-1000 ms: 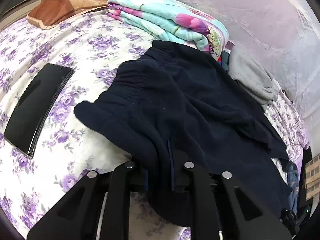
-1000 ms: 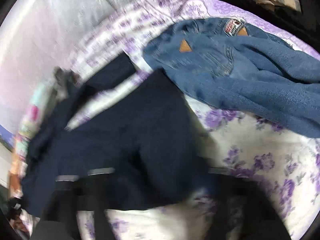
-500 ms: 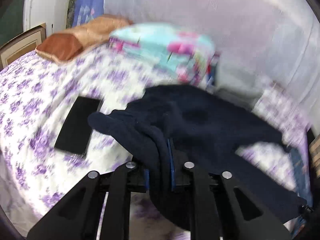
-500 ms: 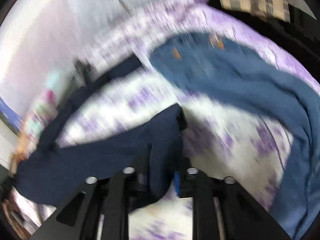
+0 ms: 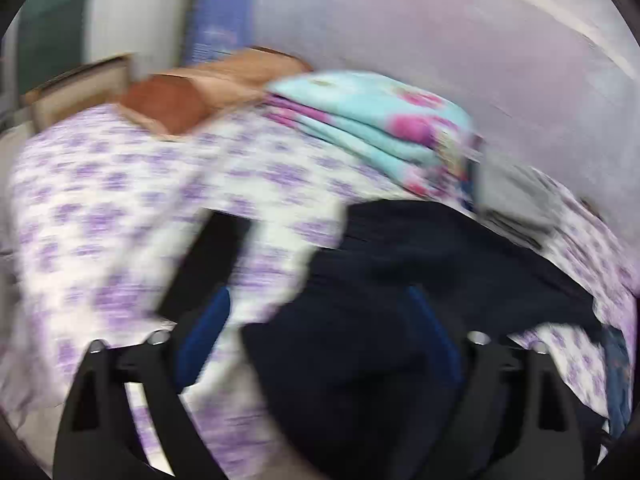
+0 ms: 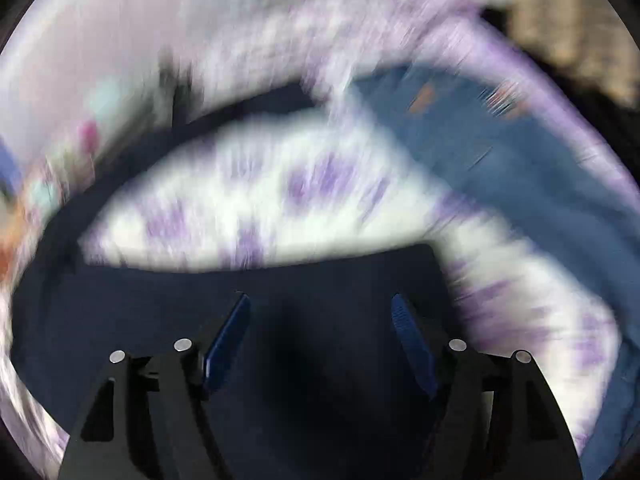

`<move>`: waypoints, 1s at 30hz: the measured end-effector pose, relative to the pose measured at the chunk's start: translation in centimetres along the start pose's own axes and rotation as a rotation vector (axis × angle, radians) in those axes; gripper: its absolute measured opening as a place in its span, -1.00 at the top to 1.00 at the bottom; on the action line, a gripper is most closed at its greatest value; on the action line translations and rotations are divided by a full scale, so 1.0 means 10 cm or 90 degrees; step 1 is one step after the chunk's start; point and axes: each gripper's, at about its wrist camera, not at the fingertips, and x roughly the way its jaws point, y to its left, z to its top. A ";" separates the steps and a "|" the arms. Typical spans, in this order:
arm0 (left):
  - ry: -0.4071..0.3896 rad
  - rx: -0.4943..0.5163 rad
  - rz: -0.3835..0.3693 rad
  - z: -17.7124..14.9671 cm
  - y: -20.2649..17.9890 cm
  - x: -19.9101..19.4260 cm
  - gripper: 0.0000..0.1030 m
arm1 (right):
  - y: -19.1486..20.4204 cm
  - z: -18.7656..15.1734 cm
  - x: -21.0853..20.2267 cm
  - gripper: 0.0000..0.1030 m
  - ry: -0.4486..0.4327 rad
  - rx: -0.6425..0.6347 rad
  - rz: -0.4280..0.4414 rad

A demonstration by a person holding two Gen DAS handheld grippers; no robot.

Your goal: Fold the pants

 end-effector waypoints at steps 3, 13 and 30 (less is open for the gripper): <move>0.134 0.108 0.014 -0.16 -0.47 0.64 -0.74 | 0.20 0.21 -0.20 -0.52 -0.068 -0.056 -0.034; 0.069 0.092 0.023 -0.08 -0.82 0.86 -0.72 | -0.12 1.80 0.65 -0.56 -0.117 0.172 0.055; 0.014 0.234 0.057 -0.05 -0.79 0.60 -0.67 | -0.41 1.54 0.35 -0.34 -0.055 0.076 -0.105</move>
